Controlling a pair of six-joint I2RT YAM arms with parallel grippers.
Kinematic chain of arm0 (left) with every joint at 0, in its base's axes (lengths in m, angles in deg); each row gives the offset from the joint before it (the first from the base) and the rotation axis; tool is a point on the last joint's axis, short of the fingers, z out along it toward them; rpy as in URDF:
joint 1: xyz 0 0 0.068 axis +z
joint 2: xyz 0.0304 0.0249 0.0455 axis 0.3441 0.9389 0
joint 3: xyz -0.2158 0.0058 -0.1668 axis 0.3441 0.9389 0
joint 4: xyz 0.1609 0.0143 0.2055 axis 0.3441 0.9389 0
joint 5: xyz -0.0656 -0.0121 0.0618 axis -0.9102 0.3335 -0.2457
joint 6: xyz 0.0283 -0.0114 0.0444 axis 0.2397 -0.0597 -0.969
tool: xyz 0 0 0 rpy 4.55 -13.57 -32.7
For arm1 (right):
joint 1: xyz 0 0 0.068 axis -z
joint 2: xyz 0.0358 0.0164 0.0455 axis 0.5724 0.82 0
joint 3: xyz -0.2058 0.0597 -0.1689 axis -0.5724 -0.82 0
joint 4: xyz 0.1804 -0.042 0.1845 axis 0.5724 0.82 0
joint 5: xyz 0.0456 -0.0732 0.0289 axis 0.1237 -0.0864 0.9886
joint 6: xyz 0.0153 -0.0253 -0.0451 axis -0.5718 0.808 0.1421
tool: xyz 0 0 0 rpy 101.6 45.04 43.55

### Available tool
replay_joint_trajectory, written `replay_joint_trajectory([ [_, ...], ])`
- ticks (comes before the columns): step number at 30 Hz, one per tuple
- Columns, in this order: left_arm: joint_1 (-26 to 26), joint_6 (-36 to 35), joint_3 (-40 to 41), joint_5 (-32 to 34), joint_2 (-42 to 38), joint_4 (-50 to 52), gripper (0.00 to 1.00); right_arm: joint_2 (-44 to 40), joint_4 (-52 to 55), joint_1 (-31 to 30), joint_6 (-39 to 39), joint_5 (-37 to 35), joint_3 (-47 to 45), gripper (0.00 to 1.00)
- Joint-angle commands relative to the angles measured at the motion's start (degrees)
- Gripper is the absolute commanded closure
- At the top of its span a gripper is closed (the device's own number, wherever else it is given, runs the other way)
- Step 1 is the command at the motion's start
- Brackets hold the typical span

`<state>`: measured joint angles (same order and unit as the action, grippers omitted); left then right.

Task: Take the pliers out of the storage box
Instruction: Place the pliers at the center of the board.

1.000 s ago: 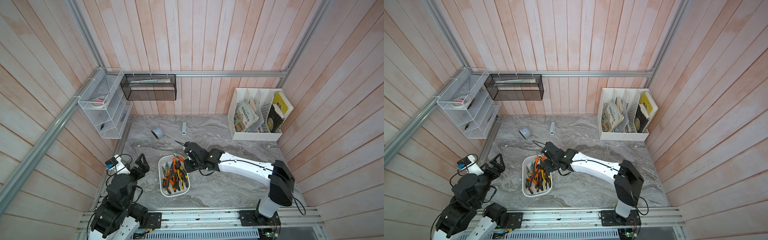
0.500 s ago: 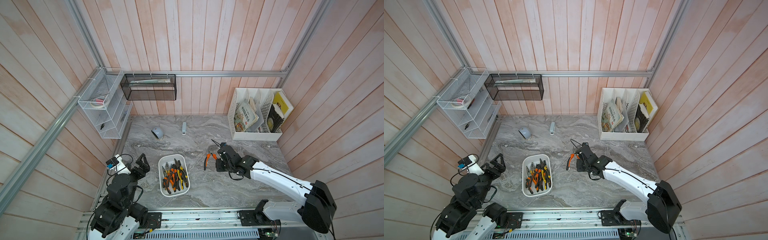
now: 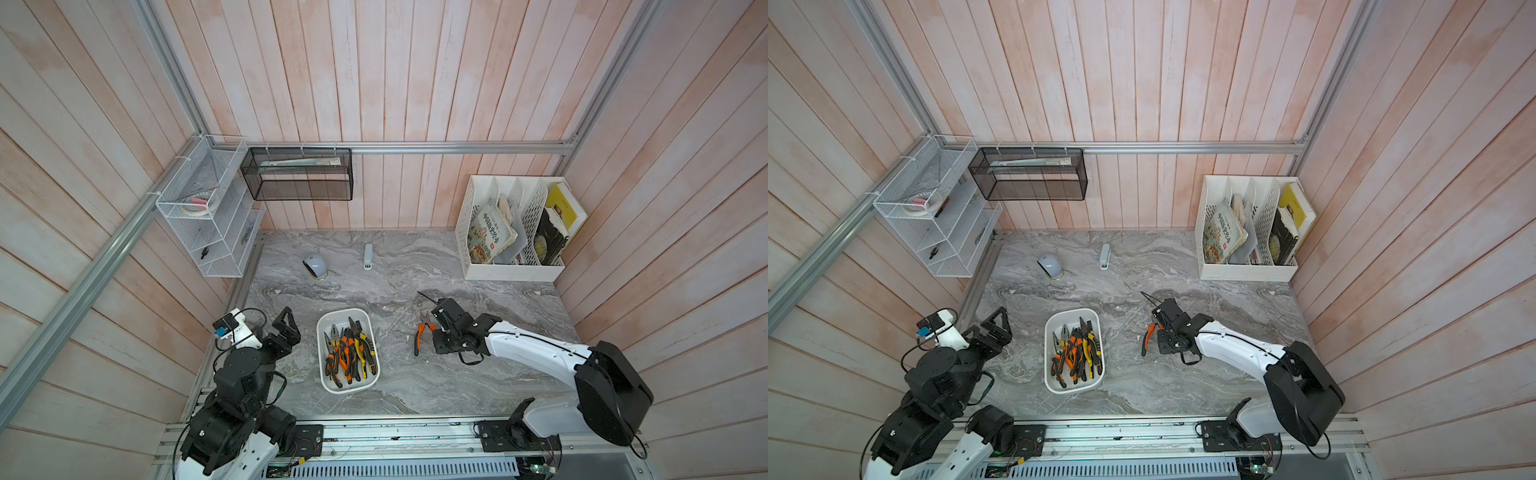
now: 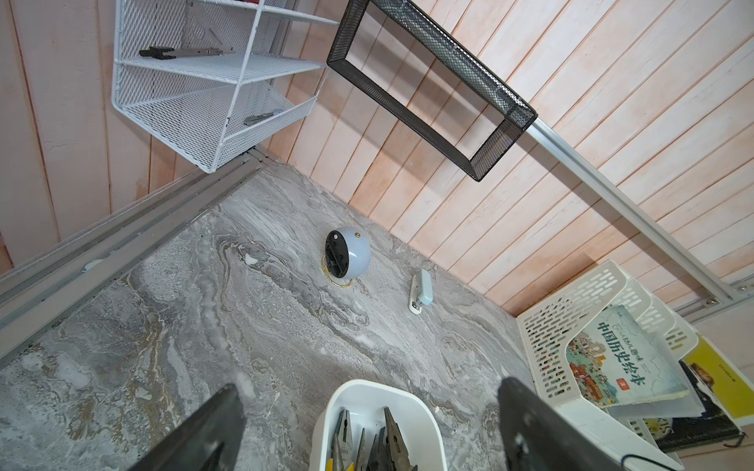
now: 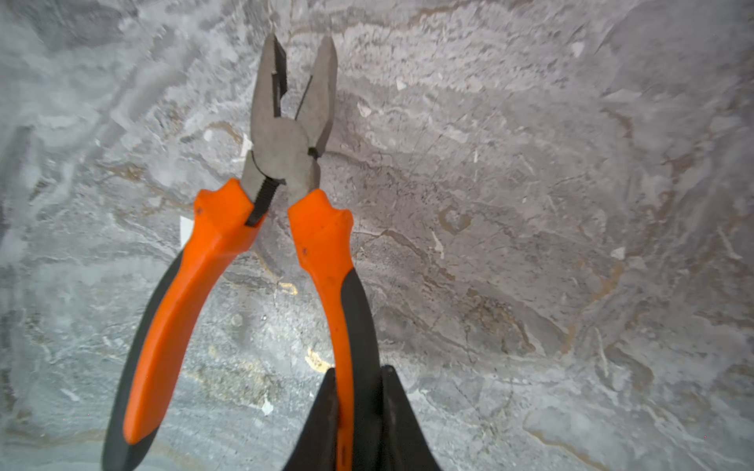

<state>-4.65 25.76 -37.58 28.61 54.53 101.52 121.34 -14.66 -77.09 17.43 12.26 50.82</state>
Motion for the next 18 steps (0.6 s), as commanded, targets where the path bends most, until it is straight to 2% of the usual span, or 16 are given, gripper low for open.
replay_joint_trajectory([
  [1, -0.45, -0.31, 0.69, 0.31, 0.20, -0.51, 0.00, 1.75, -3.68, 0.12, 1.60, 0.53, 3.05, 1.00],
  [6, -0.53, -0.53, 0.72, 0.23, 0.27, -0.68, 0.00, 5.37, -5.30, 0.16, 3.41, 2.05, 4.02, 0.98],
  [8, -0.47, -0.62, 0.79, 0.16, 0.37, -0.80, 0.00, 6.29, -5.44, 0.11, 3.63, 2.26, 4.19, 0.89],
  [10, -0.54, -0.64, 0.76, 0.15, 0.36, -0.75, 0.00, 6.91, -4.80, 0.11, 3.65, 2.90, 4.73, 0.75],
  [13, -0.54, -0.71, 0.75, 0.14, 0.39, -0.84, 0.00, 7.07, -3.36, 0.16, 3.11, 3.58, 5.27, 0.58],
  [18, -0.59, -0.76, 0.73, 0.15, 0.49, -0.89, 0.00, 6.55, -0.06, 0.17, 1.19, 5.40, 7.04, 0.38],
])
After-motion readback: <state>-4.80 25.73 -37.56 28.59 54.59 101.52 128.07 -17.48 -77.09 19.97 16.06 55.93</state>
